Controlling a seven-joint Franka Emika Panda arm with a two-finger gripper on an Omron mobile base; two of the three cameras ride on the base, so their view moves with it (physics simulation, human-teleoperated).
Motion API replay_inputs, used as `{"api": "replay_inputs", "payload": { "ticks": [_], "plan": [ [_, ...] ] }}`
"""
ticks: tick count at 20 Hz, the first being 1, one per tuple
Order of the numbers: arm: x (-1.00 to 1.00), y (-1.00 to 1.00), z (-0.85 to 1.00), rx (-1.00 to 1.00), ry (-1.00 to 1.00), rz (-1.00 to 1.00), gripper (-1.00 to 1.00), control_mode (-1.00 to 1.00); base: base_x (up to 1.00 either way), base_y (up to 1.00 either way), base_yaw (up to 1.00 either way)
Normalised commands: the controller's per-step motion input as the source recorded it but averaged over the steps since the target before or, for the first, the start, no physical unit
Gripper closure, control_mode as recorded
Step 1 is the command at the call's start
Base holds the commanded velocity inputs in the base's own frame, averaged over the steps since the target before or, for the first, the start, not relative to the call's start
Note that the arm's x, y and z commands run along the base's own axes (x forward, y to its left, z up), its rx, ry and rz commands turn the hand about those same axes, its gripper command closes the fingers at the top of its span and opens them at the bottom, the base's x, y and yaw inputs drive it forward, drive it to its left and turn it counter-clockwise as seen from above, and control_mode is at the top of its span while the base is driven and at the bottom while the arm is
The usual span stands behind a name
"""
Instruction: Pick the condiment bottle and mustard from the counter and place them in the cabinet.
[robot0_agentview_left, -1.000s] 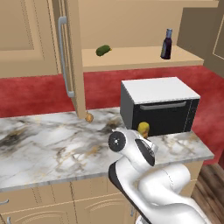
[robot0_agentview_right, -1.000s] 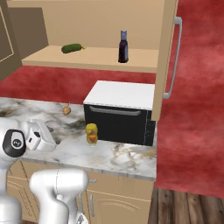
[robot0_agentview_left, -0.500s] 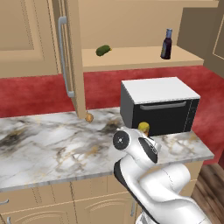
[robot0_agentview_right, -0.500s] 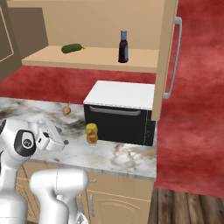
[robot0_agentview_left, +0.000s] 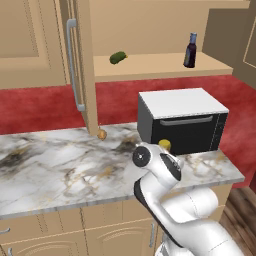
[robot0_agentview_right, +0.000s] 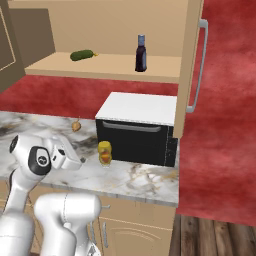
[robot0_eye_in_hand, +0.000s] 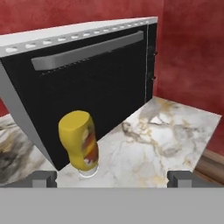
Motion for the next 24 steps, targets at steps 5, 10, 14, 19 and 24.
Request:
{"api": "replay_inputs", "payload": {
  "ticks": [5, 10, 14, 19, 24],
  "plan": [
    [0.28, 0.00, -0.15, 0.00, -0.01, 0.00, -1.00, -1.00, 0.00, 0.00, 0.00],
    [0.26, -0.01, -0.18, 0.00, -0.01, 0.00, -1.00, -1.00, 0.00, 0.00, 0.00],
    [0.19, -0.04, -0.14, 0.00, -0.02, 0.00, -1.00, -1.00, 0.00, 0.00, 0.00],
    [0.08, -0.10, -0.13, 0.00, -0.04, 0.00, -1.00, -1.00, 0.00, 0.00, 0.00],
    [0.22, -0.17, -0.16, 0.00, -0.02, 0.00, -1.00, -1.00, 0.00, 0.00, 0.00]
  ]
}}
